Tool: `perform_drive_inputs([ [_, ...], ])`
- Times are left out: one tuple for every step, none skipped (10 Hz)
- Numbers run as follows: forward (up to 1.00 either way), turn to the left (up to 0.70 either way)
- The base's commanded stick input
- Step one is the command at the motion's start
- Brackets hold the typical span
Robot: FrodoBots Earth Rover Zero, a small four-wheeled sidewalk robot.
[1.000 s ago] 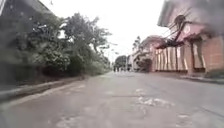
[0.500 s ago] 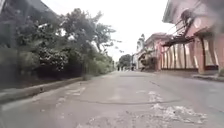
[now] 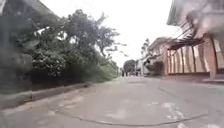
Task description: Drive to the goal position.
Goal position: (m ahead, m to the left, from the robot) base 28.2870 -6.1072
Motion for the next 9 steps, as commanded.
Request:
perform_drive_inputs([
  [1.00,0.00],
  [1.00,0.00],
  [1.00,0.00],
  [1.00,0.00],
  [1.00,0.00],
  [0.94,0.00],
  [0.85,0.00],
  [0.85,0.00],
  [0.85,-0.12],
])
